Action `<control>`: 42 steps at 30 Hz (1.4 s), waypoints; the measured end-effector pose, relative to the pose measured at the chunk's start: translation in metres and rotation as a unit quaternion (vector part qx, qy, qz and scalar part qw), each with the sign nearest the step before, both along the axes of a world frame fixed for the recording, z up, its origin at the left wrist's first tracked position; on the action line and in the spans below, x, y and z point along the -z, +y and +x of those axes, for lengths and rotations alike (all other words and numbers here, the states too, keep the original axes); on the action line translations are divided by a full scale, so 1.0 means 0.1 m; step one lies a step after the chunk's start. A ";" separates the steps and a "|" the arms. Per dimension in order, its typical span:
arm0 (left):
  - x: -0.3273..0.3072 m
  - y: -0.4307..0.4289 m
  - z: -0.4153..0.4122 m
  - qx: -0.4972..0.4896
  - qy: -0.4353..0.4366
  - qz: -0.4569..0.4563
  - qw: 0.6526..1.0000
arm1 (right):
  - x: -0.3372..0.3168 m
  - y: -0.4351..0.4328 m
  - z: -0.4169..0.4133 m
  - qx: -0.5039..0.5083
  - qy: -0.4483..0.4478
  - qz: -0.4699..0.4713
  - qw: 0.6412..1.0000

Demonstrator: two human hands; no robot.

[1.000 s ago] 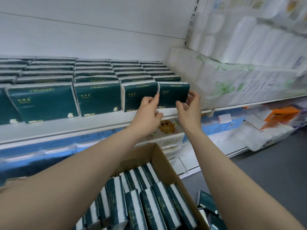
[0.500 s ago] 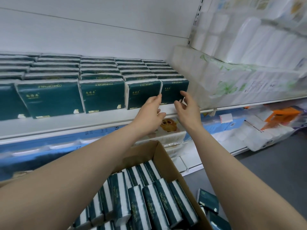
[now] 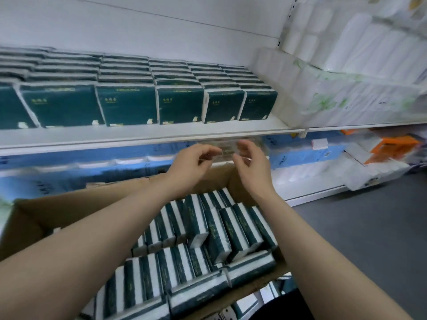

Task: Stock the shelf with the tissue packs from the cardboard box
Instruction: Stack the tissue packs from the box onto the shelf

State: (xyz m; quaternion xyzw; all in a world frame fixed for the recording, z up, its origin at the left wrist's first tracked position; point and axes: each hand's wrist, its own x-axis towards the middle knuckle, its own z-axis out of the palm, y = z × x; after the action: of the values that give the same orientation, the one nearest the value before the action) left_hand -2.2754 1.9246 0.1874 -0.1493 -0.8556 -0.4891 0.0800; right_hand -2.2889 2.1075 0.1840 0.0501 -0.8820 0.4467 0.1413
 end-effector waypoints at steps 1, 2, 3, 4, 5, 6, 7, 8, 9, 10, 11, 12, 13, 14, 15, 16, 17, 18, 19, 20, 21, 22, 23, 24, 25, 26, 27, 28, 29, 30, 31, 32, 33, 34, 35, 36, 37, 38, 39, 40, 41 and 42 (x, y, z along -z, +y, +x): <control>0.09 -0.05 0.07 0.000 -0.019 -0.014 1.000 | 0.06 -0.07 0.10 -0.005 -0.008 0.015 1.000; 0.19 -0.10 0.13 0.000 -0.040 -0.029 0.999 | 0.13 -0.13 0.20 -0.010 -0.016 0.032 0.999; 0.30 -0.15 0.19 0.001 -0.062 -0.044 0.997 | 0.21 -0.19 0.29 -0.017 -0.025 0.050 0.998; 0.40 -0.19 0.25 0.002 -0.084 -0.062 0.995 | 0.28 -0.23 0.37 -0.023 -0.038 0.071 0.997; 0.50 -0.22 0.30 0.005 -0.103 -0.081 0.991 | 0.36 -0.27 0.44 -0.024 -0.054 0.093 0.994; 0.59 -0.25 0.35 0.008 -0.119 -0.098 0.988 | 0.42 -0.30 0.51 -0.024 -0.070 0.115 0.991; 0.66 -0.27 0.40 0.011 -0.135 -0.108 0.985 | 0.47 -0.33 0.57 -0.023 -0.084 0.134 0.987; 0.72 -0.29 0.44 0.011 -0.147 -0.116 0.982 | 0.52 -0.35 0.62 -0.027 -0.095 0.150 0.984; 0.77 -0.30 0.47 0.009 -0.152 -0.123 0.981 | 0.55 -0.37 0.67 -0.034 -0.105 0.162 0.981; 0.80 -0.31 0.50 0.007 -0.151 -0.131 0.980 | 0.57 -0.39 0.71 -0.041 -0.115 0.173 0.977; 0.82 -0.31 0.52 0.008 -0.149 -0.137 0.979 | 0.59 -0.40 0.75 -0.047 -0.125 0.185 0.974; 0.83 -0.31 0.54 0.008 -0.148 -0.143 0.979 | 0.60 -0.42 0.78 -0.053 -0.132 0.201 0.969; 0.83 -0.31 0.55 0.009 -0.147 -0.147 0.978 | 0.62 -0.43 0.81 -0.060 -0.135 0.223 0.963; 0.84 -0.30 0.55 0.010 -0.147 -0.151 0.977 | 0.62 -0.44 0.83 -0.067 -0.138 0.250 0.956; 0.85 -0.30 0.55 0.010 -0.145 -0.154 0.977 | 0.63 -0.45 0.85 -0.074 -0.142 0.275 0.948; 0.86 -0.29 0.55 0.008 -0.145 -0.155 0.977 | 0.63 -0.46 0.87 -0.078 -0.145 0.295 0.941; 0.87 -0.29 0.55 0.006 -0.146 -0.157 0.977 | 0.63 -0.48 0.89 -0.080 -0.149 0.310 0.936; 0.88 -0.29 0.56 0.003 -0.149 -0.159 0.976 | 0.63 -0.50 0.90 -0.081 -0.151 0.328 0.929; 0.89 -0.29 0.57 -0.001 -0.153 -0.161 0.975 | 0.64 -0.52 0.91 -0.082 -0.151 0.351 0.920; 0.89 -0.29 0.58 -0.004 -0.156 -0.159 0.975 | 0.64 -0.54 0.92 -0.084 -0.150 0.378 0.910; 0.90 -0.29 0.59 -0.005 -0.158 -0.157 0.975 | 0.65 -0.56 0.93 -0.086 -0.148 0.401 0.900; 0.90 -0.30 0.59 -0.003 -0.157 -0.156 0.975 | 0.65 -0.57 0.94 -0.087 -0.147 0.418 0.892; 0.89 -0.31 0.60 0.000 -0.154 -0.155 0.976 | 0.65 -0.58 0.93 -0.088 -0.148 0.425 0.889; 0.89 -0.32 0.60 0.003 -0.150 -0.156 0.976 | 0.64 -0.58 0.93 -0.088 -0.152 0.421 0.890; 0.89 -0.34 0.61 0.003 -0.148 -0.158 0.976 | 0.62 -0.59 0.92 -0.087 -0.161 0.407 0.895; 0.87 -0.36 0.62 0.000 -0.148 -0.159 0.976 | 0.59 -0.60 0.91 -0.086 -0.171 0.388 0.901; 0.85 -0.39 0.63 -0.004 -0.150 -0.153 0.977 | 0.55 -0.61 0.89 -0.080 -0.183 0.366 0.909; 0.82 -0.42 0.64 -0.006 -0.157 -0.140 0.978 | 0.51 -0.61 0.87 -0.071 -0.195 0.340 0.917; 0.78 -0.46 0.66 -0.007 -0.166 -0.121 0.979 | 0.48 -0.61 0.84 -0.060 -0.209 0.304 0.928; 0.73 -0.50 0.68 -0.006 -0.177 -0.097 0.979 | 0.43 -0.61 0.83 -0.053 -0.226 0.249 0.940; 0.68 -0.55 0.69 -0.005 -0.189 -0.071 0.979 | 0.40 -0.59 0.81 -0.051 -0.252 0.169 0.952; 0.64 -0.60 0.71 -0.005 -0.201 -0.043 0.979 | 0.36 -0.59 0.80 -0.054 -0.281 0.074 0.955; 0.59 -0.66 0.73 -0.007 -0.215 -0.018 0.976 | 0.34 -0.59 0.80 -0.057 -0.306 -0.006 0.950; 0.54 -0.73 0.74 -0.011 -0.227 0.003 0.974 | 0.32 -0.59 0.80 -0.060 -0.320 -0.062 0.944; 0.49 -0.81 0.76 -0.016 -0.234 0.019 0.972 | 0.32 -0.59 0.79 -0.063 -0.321 -0.096 0.940; 0.44 -0.89 0.78 -0.020 -0.237 0.035 0.971 | 0.32 -0.60 0.78 -0.066 -0.318 -0.121 0.938; 0.39 -0.99 0.79 -0.024 -0.240 0.054 0.969 | 0.32 -0.63 0.77 -0.071 -0.312 -0.138 0.937; 0.35 -1.08 0.81 -0.032 -0.244 0.075 0.966 | 0.30 -0.66 0.76 -0.078 -0.307 -0.148 0.937; 0.30 -1.17 0.84 -0.043 -0.244 0.093 0.964 | 0.28 -0.70 0.75 -0.088 -0.302 -0.154 0.937; 0.25 -1.26 0.86 -0.057 -0.236 0.103 0.965 | 0.23 -0.75 0.74 -0.099 -0.296 -0.159 0.937; 0.19 -1.35 0.88 -0.071 -0.218 0.101 0.968 | 0.19 -0.81 0.74 -0.110 -0.290 -0.165 0.936; 0.14 -1.43 0.90 -0.084 -0.196 0.092 0.973 | 0.14 -0.89 0.75 -0.121 -0.286 -0.174 0.935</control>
State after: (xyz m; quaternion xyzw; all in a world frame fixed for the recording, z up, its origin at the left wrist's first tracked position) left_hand -2.1859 1.7812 0.1736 0.0296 -0.8156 -0.5768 -0.0348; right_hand -2.2143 2.0189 0.1705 0.0011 -0.7809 0.6025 -0.1650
